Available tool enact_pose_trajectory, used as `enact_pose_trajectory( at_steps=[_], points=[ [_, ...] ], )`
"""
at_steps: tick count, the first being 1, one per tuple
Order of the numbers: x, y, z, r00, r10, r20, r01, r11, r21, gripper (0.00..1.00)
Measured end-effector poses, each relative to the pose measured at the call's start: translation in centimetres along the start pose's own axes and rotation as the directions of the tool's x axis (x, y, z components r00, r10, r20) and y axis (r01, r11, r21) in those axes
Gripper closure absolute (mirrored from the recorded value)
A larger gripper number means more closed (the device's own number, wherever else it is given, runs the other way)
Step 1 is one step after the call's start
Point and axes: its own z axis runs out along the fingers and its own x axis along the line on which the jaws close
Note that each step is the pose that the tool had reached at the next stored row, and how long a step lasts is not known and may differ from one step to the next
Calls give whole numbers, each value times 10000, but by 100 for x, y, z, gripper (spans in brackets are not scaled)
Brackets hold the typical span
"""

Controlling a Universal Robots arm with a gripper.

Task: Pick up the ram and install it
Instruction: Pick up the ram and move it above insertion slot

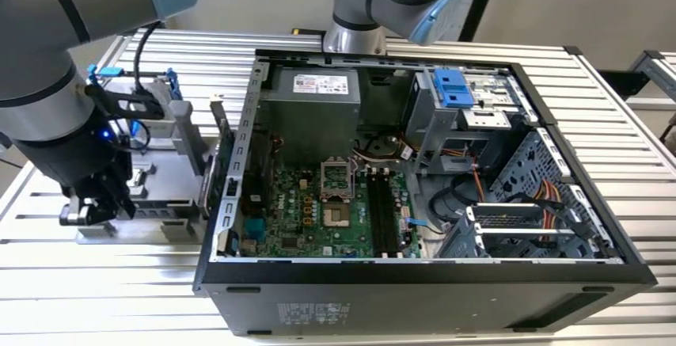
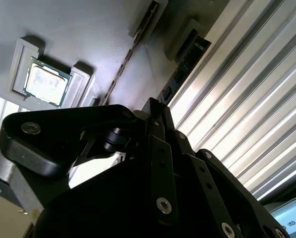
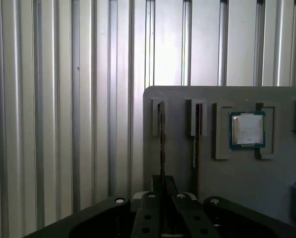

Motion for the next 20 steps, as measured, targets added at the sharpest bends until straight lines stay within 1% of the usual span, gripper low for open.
enact_pose_trajectory(
  at_steps=[9,20],
  points=[
    [0,5,-35,10000,0,1,0,10000,0,100],
    [-1,8,-97,10000,1,0,-1,10000,0,100]
  ],
)
